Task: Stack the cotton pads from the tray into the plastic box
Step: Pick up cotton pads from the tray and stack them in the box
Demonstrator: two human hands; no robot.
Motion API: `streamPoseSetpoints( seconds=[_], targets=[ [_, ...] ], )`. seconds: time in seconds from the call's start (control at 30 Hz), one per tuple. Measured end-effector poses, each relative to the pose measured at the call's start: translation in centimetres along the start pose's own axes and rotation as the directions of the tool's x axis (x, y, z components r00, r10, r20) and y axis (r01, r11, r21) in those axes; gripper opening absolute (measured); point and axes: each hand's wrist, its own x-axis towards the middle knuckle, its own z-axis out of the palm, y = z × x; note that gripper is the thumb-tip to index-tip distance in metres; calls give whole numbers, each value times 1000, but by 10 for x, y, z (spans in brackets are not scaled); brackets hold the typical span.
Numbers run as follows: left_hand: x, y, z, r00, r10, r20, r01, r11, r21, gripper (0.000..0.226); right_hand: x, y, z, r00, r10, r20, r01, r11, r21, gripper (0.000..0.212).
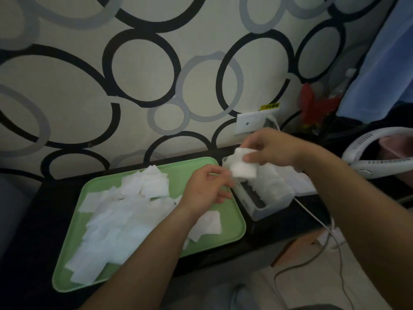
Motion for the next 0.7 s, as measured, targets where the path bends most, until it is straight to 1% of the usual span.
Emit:
streamPoseSetpoints(
  seconds=[0.07,0.17,0.23,0.37,0.5,0.57,0.6,0.7],
  targets=[
    [2,-4,5,999,15,47,-19,997,81,12,4,8,-9,1000,-13,-3,13,998,-68,12],
    [2,-10,11,992,29,121,-52,982,184,19,12,14,-6,998,-6,69,20,979,-202,13],
    [4,-12,15,989,35,142,-66,973,223,20,18,17,0,995,15,97,16,950,-312,16],
    [7,-18,20,988,25,152,-67,959,275,17,26,15,10,990,90,106,-26,869,-494,23],
    [9,-23,21,982,15,189,-74,948,311,14,28,10,12,975,175,138,-38,741,-670,23],
    [9,-24,21,981,21,193,-83,943,321,15,27,8,13,972,191,135,-32,683,-730,21],
    [10,-24,20,980,27,195,-91,941,327,15,26,7,15,972,192,136,-28,669,-743,23],
    [10,-24,19,978,38,205,-105,940,325,15,25,5,26,984,124,124,8,676,-737,33]
  ],
)
